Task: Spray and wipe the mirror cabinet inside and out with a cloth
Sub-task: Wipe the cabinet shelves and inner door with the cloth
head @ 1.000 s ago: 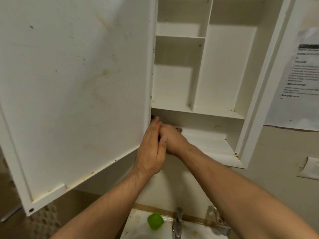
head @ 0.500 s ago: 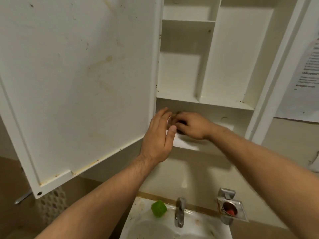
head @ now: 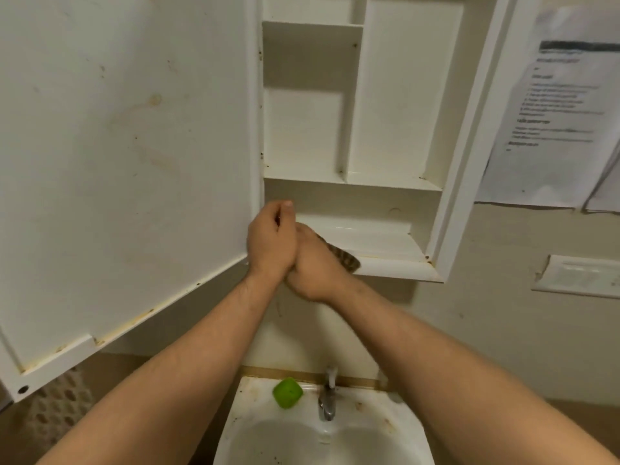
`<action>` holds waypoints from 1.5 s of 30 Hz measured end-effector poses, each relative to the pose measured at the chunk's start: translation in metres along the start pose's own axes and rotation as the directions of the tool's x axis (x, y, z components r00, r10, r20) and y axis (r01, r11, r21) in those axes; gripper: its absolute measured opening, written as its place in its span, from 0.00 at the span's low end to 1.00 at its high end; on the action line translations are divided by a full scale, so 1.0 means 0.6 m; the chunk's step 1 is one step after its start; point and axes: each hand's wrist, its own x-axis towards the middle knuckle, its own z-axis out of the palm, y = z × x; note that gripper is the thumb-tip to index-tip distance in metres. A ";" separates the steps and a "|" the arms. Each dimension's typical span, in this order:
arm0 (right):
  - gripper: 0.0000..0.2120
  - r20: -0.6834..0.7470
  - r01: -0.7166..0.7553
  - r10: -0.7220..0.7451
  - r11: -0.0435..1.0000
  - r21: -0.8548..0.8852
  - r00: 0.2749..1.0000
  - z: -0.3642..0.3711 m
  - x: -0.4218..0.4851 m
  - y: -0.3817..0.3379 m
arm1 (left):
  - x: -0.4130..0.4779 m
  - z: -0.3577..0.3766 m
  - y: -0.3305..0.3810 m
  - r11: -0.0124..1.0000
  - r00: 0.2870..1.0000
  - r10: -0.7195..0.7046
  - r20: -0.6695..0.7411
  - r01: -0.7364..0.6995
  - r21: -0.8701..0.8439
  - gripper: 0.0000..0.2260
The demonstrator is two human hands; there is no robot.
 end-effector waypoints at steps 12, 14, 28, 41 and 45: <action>0.34 -0.065 -0.023 -0.021 0.799 -0.602 0.998 -0.124 -0.221 0.178 | -0.059 0.003 -0.015 0.998 0.995 0.047 0.086 -0.052 0.048 0.12; 0.32 -0.062 -0.040 -0.004 0.722 -0.691 0.998 -0.152 -0.258 0.190 | -0.076 0.000 -0.010 0.985 0.981 0.134 0.140 -0.147 0.088 0.14; 0.21 -0.329 -0.155 0.102 0.978 -0.140 0.939 -0.054 -0.145 0.092 | -0.140 -0.020 -0.031 0.868 0.887 0.339 0.313 -0.423 0.259 0.16; 0.15 -0.096 -0.185 0.164 0.945 -0.269 0.982 0.029 0.097 0.021 | -0.103 -0.055 -0.031 0.899 0.937 0.319 0.143 -0.347 0.266 0.24; 0.13 0.117 -0.064 0.110 0.937 -0.344 0.987 0.039 0.107 0.002 | -0.098 -0.064 -0.033 0.908 0.949 0.291 0.121 -0.314 0.276 0.23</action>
